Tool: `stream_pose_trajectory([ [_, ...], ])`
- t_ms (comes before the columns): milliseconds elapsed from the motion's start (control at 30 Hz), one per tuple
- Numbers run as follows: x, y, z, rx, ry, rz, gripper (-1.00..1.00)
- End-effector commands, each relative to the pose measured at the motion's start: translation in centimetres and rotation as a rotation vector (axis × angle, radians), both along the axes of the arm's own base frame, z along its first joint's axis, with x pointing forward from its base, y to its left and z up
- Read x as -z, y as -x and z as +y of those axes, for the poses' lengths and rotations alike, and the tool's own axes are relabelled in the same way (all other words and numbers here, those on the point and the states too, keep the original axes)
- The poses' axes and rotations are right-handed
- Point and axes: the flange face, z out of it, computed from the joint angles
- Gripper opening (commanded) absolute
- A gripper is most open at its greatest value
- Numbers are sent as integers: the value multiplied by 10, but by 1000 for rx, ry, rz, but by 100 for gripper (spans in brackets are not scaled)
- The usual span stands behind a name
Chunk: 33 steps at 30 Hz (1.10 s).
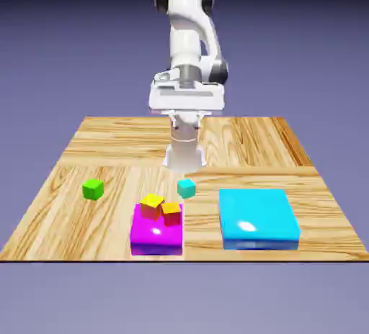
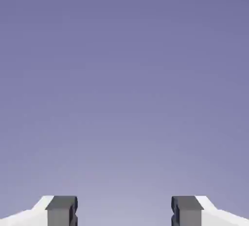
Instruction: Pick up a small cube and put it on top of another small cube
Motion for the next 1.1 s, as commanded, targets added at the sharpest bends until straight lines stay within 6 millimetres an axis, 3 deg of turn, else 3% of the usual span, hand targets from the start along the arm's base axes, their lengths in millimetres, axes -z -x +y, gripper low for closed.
stream_pose_trajectory([
  [0, -11, 0, -10, 28, -31, -6, 0],
  [300, -92, 20, -112, 263, -339, -38, 0],
  [433, -113, 38, -166, 360, -492, -34, 0],
  [567, -121, 60, -222, 451, -654, -15, 0],
  [800, -100, 103, -322, 601, -951, 63, 0],
  [933, -67, 126, -375, 681, -1125, 138, 0],
  [1067, -20, 148, -421, 757, -1297, 238, 0],
])
